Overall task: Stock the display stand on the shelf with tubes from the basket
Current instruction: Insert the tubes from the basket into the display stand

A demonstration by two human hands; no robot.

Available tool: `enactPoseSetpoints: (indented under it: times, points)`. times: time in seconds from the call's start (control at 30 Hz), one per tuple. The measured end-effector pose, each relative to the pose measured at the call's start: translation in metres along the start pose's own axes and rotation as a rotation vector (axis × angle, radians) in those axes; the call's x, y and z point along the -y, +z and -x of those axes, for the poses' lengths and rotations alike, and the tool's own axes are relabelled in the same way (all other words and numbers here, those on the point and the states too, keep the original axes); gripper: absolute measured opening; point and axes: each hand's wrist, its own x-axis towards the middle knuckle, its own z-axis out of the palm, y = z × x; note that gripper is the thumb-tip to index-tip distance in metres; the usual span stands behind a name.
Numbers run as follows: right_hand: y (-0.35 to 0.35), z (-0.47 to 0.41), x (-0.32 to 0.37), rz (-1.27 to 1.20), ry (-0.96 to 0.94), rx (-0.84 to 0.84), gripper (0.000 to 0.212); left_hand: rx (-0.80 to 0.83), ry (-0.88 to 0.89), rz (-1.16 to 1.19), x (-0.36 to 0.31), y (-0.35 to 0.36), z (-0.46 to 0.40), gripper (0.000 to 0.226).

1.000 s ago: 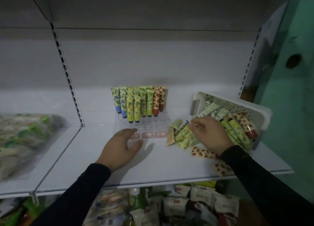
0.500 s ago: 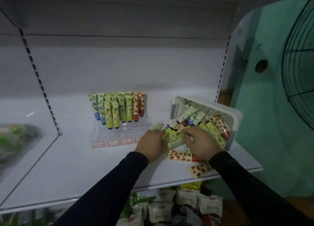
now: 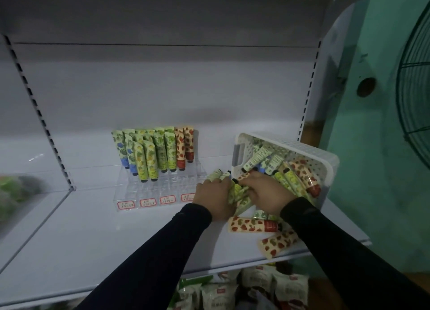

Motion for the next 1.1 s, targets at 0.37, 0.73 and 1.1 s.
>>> enactPoseSetpoints:
  times: [0.37,0.73,1.1]
  points:
    - [-0.012,0.006,-0.003,-0.089,-0.033,-0.275,0.012,0.040,-0.076,0.098,-0.014,0.005,0.001,0.069]
    - [-0.034,0.002,0.016,-0.503,0.155,-0.561,0.044,-0.272,-0.009,0.707,0.001,-0.022,0.014,0.035]
    - [-0.032,-0.021,0.059,-0.767,0.114,-0.459,0.034,-0.646,-0.331,1.299,0.095,-0.033,0.071,0.022]
